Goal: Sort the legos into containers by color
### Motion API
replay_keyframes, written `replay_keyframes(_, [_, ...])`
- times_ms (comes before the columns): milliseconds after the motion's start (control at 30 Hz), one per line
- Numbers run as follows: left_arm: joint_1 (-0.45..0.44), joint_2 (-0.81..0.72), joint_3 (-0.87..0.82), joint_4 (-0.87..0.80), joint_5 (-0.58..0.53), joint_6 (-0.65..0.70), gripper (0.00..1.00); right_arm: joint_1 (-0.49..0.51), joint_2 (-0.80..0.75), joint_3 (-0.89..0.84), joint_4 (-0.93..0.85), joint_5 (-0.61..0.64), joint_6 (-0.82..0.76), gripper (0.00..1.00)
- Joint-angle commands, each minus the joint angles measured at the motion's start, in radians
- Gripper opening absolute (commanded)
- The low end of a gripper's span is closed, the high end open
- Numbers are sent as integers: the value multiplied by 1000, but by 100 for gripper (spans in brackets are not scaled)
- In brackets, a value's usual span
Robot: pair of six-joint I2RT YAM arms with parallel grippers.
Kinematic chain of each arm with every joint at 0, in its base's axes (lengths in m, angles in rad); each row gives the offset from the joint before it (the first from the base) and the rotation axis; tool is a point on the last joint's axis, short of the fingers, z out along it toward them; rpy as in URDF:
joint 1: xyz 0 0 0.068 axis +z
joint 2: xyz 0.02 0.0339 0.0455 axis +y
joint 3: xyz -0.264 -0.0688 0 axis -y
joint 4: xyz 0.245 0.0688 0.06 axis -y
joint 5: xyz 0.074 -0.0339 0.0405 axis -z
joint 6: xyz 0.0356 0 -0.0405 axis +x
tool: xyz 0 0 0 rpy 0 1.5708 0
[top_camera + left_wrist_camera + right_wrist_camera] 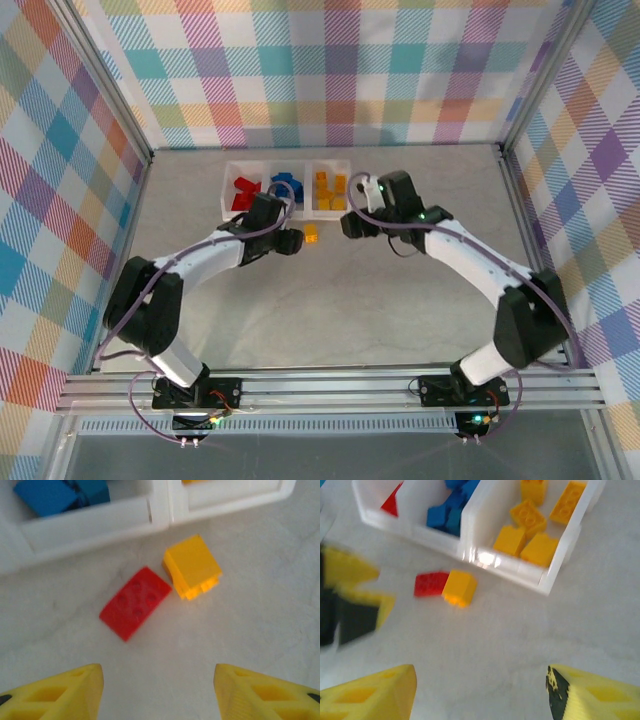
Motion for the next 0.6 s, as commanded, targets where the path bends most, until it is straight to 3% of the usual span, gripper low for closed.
replay_keyframes(0, [36,63,85,-25,94,125,59,6,-123,-115,41,-116,-35,69])
replay_keyframes(200, [67,146,184,-131,198,281,56,9,-337,-273,29,-270,3,70])
replay_keyframes(400, [86,218,263,-235,195,370,54,14,-459,-302,-86,-231,-23,72])
replay_keyframes(567, [107,246,253,-241,180,390,53,14,-453,-291,-92,-256,-20,72])
